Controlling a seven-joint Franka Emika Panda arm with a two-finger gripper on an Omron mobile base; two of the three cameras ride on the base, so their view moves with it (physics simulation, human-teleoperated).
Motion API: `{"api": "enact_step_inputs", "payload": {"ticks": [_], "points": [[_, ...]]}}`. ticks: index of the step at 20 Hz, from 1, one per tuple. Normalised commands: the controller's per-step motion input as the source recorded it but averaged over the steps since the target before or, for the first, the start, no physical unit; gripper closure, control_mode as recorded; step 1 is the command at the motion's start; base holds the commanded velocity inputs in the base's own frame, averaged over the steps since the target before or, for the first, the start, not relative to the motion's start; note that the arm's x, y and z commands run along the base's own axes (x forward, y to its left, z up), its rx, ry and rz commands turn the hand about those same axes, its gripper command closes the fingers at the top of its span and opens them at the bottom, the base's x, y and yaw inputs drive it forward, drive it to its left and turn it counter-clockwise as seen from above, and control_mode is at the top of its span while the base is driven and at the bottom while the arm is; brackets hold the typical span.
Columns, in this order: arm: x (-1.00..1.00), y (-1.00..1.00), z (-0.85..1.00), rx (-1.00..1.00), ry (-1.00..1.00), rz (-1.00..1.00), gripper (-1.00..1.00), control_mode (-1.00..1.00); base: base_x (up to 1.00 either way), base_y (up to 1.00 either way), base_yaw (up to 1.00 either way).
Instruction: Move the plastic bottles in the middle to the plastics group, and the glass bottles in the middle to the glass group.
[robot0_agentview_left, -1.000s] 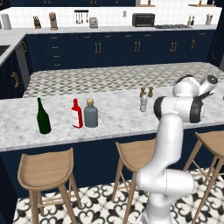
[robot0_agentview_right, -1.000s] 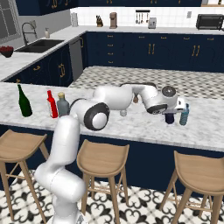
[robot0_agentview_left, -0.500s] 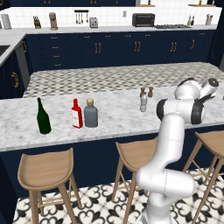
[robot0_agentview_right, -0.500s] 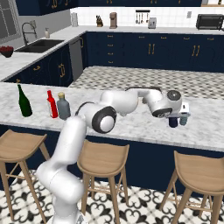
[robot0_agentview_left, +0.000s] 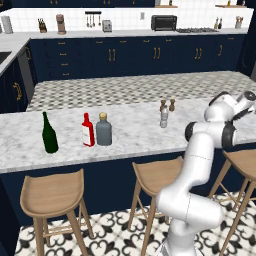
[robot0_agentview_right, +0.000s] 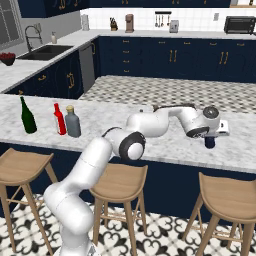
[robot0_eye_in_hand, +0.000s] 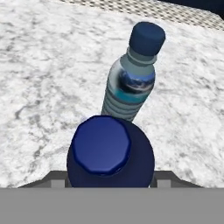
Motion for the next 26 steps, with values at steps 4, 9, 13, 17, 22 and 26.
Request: {"api": "enact_step_inputs", "payload": {"ticks": [4,9,13,17,22,26], "points": [[0.18,-0.33,-0.2,0.02,0.01,0.0,1.0,-1.0,0.0,0.0,0.0],[0.21,-0.06,-0.35,0.05,0.0,0.0,1.0,-1.0,0.0,0.0,0.0],[0.26,0.0,-0.43,0.06,0.0,0.0,1.0,-1.0,0.0,0.0,0.0],[0.04,-0.09,-0.22,0.08,0.0,0.0,1.0,-1.0,0.0,0.0,0.0],[0.0,-0.03,0.0,0.07,0.0,0.0,1.0,-1.0,0.0,0.0,0.0],[0.0,0.0,-0.01,0.02,0.0,0.0,1.0,-1.0,0.0,0.0,0.0]]}}
